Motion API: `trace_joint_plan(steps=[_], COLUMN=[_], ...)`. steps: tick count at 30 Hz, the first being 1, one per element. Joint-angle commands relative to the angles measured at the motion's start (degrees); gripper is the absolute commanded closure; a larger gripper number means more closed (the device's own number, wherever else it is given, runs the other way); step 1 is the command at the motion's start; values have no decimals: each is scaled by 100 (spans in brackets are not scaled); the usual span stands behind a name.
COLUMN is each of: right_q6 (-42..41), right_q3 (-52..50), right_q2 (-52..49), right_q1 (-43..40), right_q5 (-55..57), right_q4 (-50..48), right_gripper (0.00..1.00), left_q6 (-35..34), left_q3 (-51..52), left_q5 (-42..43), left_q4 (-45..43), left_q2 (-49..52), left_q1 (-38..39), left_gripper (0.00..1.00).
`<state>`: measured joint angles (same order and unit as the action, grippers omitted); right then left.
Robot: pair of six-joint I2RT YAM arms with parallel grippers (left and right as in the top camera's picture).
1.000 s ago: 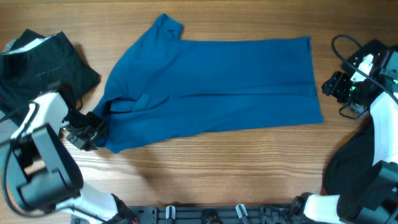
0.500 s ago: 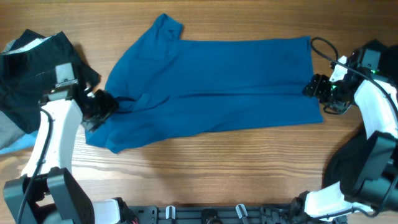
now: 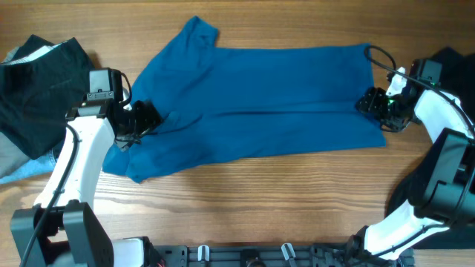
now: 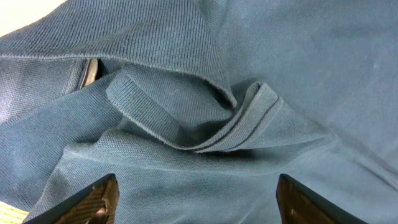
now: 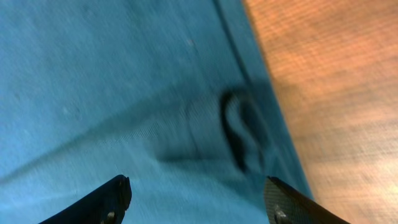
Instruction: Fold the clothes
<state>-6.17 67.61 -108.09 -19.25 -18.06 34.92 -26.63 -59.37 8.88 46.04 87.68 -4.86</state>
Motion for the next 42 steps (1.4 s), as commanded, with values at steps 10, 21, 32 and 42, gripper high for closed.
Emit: trace_joint_plan(steps=[10,21,32,42], right_q6=[-192,-1231,-431,22], right_q3=[-57,-42,33,31], right_q2=[-271,-269,94,96], right_q1=[107,101,101,103], right_q5=[-376,-876,-358,1176], right_q4=[-638,-2017,-745,236], right_gripper=[47,43,38,32], left_q6=[87,87,527,627], left_q3=[-9,-9,-9,-9], left_q5=[48,48,55,223], left_q4=[20,20,-999,-1329], left_q2=[-57,-57,-57,400], left_q1=[26,26,26,96], left_gripper=[16,16,20,20])
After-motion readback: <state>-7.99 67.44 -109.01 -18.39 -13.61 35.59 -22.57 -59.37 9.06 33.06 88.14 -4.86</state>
